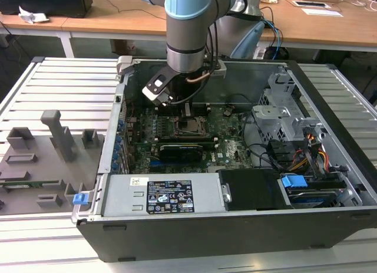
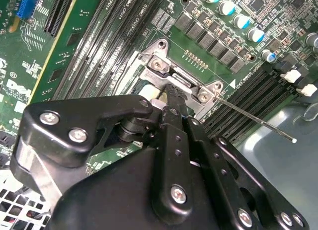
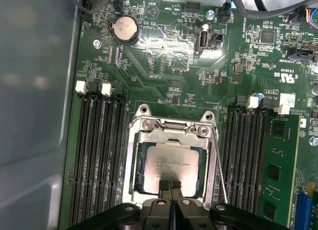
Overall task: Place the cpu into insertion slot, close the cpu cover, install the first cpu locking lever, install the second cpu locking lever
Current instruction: 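Close the cpu cover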
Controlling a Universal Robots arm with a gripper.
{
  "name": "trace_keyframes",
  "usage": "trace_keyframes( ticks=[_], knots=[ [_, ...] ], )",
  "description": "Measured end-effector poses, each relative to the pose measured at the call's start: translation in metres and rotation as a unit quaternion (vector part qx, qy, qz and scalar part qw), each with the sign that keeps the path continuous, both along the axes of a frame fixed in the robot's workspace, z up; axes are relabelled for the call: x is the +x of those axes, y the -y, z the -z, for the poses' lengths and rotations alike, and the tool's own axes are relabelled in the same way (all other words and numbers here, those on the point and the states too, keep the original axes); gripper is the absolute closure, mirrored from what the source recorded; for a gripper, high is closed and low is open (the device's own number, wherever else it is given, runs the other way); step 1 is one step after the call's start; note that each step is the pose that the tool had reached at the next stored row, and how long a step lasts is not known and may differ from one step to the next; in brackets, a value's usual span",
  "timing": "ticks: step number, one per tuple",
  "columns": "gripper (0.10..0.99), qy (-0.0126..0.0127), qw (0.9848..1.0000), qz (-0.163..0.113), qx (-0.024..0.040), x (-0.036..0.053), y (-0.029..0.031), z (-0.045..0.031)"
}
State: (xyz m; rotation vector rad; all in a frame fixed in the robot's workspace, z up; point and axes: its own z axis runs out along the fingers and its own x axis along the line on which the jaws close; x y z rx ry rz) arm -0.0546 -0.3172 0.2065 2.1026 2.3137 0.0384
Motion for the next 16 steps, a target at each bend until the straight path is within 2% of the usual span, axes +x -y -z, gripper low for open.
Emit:
trace_keyframes(
  ticks=[9, 10, 12, 14, 16],
  knots=[
    [0.98, 0.0, 1.0, 0.0, -0.0002, 0.0052, -0.0006, 0.0006],
    [0.98, 0.0, 1.0, 0.0, -0.0002, 0.0055, -0.0009, -0.0012],
    [0.98, 0.0, 1.0, 0.0, -0.0002, 0.0058, -0.001, -0.0125],
    [0.98, 0.0, 1.0, 0.0, -0.0001, 0.0067, -0.0011, -0.0149],
    [0.98, -0.0014, 1.0, 0.0, -0.0002, 0.0139, -0.001, -0.015]
  ],
)
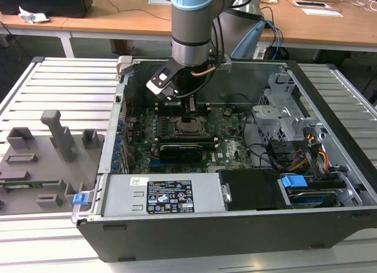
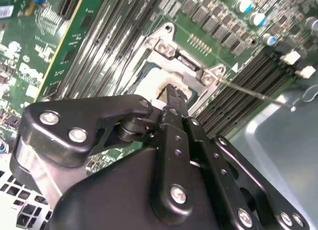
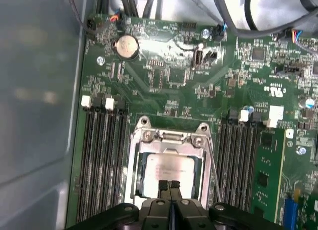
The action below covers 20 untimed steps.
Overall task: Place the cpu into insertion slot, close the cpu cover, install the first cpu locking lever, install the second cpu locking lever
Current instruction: 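Close the cpu cover, then install the first cpu locking lever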
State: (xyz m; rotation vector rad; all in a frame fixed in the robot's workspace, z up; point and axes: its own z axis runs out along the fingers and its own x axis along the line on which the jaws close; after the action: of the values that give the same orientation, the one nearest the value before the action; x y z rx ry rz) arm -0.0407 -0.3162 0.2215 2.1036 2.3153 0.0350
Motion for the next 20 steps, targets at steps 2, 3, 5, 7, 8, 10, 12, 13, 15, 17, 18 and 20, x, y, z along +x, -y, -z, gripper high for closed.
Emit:
trace_keyframes(
  ticks=[2, 3, 5, 7, 8, 10, 12, 13, 15, 17, 18, 20],
  knots=[
    [0.98, -0.0003, 1.0, 0.0, -0.0001, 0.0029, 0.0, 0.0],
    [0.98, -0.0004, 1.0, 0.0, 0.0, 0.0042, 0.0, 0.0],
    [0.98, -0.0006, 1.0, 0.0, 0.0, 0.0068, 0.0, 0.0],
    [0.98, -0.0007, 1.0, 0.0, 0.0, 0.0077, 0.0, 0.0],
    [0.98, -0.0008, 1.0, 0.0, 0.0, 0.008, 0.0, 0.0],
    [0.98, -0.0008, 1.0, 0.0, 0.0, 0.008, -0.0001, 0.0],
    [0.98, -0.0008, 1.0, 0.0, -0.0002, 0.0081, -0.0001, -0.0004],
    [0.98, -0.0008, 1.0, 0.0, -0.0002, 0.0081, -0.0001, -0.0011],
    [0.98, -0.0008, 1.0, 0.0, -0.0001, 0.0081, -0.0001, -0.0031],
    [0.98, -0.0008, 1.0, 0.0, -0.0002, 0.0081, -0.0001, -0.004],
    [0.98, -0.0008, 1.0, 0.0, -0.0003, 0.0081, 0.0, -0.0047],
    [0.98, -0.0008, 1.0, 0.0, -0.0002, 0.0081, 0.0, -0.0064]
  ],
)
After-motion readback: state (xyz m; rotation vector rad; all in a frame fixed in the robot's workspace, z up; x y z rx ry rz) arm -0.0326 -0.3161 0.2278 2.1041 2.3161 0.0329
